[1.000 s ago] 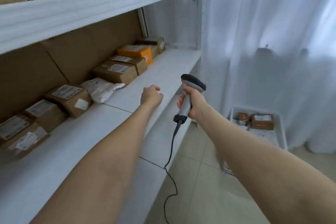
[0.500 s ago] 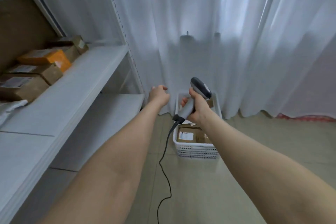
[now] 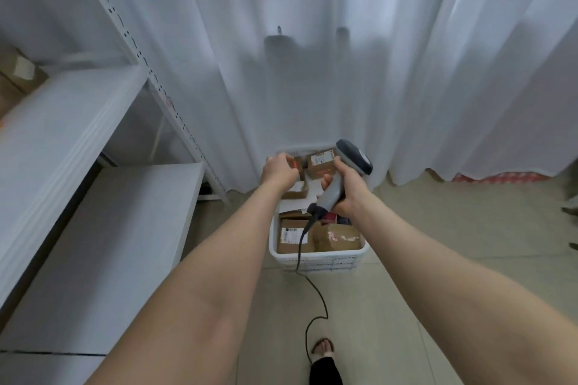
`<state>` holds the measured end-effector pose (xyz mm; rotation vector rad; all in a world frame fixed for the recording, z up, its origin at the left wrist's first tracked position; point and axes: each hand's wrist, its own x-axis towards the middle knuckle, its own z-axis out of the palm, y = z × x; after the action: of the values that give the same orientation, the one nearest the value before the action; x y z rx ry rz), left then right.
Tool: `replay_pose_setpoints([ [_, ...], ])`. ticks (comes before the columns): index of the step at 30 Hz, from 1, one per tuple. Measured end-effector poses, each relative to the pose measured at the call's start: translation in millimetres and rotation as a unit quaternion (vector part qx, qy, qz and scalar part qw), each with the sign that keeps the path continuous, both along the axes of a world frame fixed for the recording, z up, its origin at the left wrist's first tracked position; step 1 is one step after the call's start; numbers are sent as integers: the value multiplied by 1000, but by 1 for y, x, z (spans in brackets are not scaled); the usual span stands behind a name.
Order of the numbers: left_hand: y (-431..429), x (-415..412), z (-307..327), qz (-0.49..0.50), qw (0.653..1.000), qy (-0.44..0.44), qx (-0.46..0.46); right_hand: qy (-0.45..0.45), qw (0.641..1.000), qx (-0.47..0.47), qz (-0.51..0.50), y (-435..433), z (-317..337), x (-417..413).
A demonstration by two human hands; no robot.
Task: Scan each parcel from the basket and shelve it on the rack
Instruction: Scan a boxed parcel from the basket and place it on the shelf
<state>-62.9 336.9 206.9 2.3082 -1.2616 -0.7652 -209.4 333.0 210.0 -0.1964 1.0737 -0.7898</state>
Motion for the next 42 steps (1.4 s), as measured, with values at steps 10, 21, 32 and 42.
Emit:
replay_pose_setpoints([
  [10, -110, 37, -87, -4, 996, 5, 84, 41, 996, 79, 15, -111, -89, 34],
  [21, -220, 68, -217, 7, 986, -11, 166, 66, 985, 148, 61, -230, -219, 66],
  [32, -278, 115, -444, -64, 957, -82, 272, 170, 966, 193, 17, -301, -432, 80],
  [42, -338, 129, -584, -186, 919, -181, 297, 142, 972, 182, 37, -324, -569, 99],
])
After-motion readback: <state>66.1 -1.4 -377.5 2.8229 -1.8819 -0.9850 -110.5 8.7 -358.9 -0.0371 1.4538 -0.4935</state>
